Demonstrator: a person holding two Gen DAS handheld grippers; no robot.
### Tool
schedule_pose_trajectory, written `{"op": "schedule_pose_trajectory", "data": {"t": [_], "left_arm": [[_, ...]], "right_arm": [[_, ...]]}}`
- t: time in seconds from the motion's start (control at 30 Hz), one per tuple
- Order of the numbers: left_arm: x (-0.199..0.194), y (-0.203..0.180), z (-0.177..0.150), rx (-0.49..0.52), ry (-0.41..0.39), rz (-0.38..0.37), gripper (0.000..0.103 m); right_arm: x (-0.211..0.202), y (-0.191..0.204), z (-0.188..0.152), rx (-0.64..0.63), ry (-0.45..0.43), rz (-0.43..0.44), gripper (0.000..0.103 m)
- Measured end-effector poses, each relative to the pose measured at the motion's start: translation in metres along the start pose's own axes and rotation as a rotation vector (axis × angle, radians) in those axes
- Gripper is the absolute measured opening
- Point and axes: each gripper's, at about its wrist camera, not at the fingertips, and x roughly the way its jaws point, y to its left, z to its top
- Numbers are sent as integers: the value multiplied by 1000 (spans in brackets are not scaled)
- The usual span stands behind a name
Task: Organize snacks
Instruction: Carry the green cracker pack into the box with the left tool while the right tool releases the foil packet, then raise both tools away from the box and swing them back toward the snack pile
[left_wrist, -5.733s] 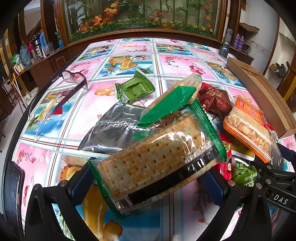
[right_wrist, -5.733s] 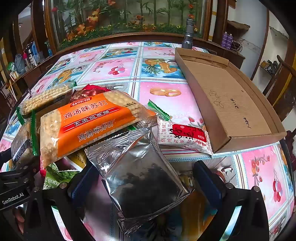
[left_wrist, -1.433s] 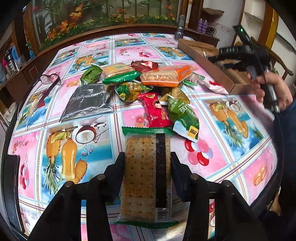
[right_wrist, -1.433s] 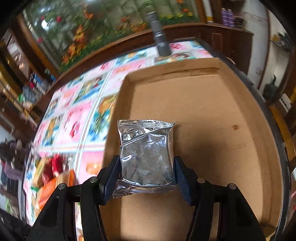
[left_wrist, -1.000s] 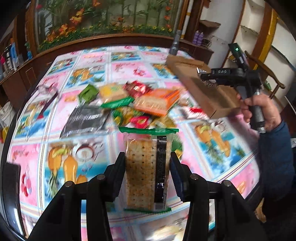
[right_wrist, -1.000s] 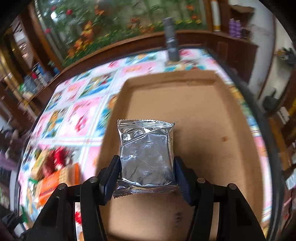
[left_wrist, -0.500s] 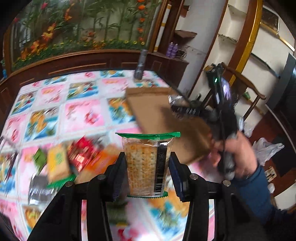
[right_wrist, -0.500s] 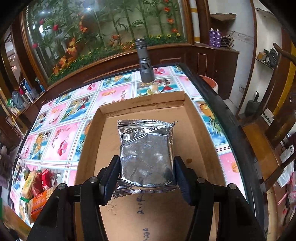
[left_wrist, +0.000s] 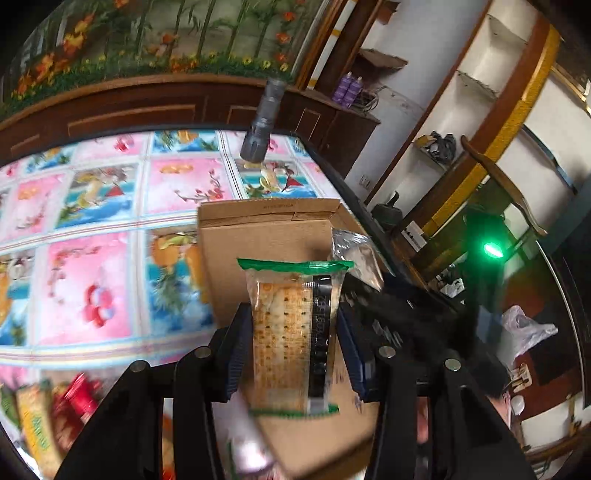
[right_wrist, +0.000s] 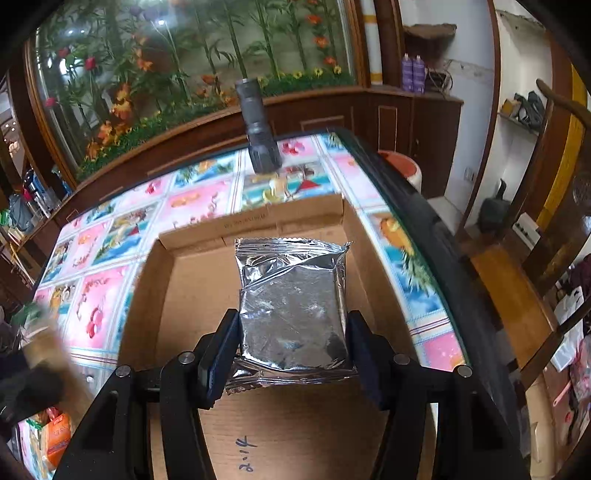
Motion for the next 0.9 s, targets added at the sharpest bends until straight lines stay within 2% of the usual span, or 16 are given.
{"op": "schedule_pose_trajectory", "data": {"t": [0.13,0.2,0.4,0.5,0.57,0.63,0.67,0.73,0.9], "left_arm": [[31,2,9,-14,40,14,44],[41,3,10,-20,59,15,23],[54,10,9,-54,84,9,23],[50,11,7,-60,72,6,23],[42,11,5,-65,65,0,24],[29,10,3,-56,47,-8,26],[22,9,1,-51,36,-4,31],[2,9,-6,-43,-2,-12,34],[-63,22,-32,-71,-88,-8,34]], "right_arm": [[1,0,-1,1,11,6,62],[4,-1,-1,3,24,8,62],[7,-1,-4,4,46,-3,62],[7,1,-4,0,51,-5,63],[7,1,-5,-5,54,-6,65],[4,3,-5,-14,45,-17,76],[3,4,-4,-18,38,-23,79],[-5,3,-2,-11,10,-27,80],[-42,-5,6,83,-42,114,80]]}}
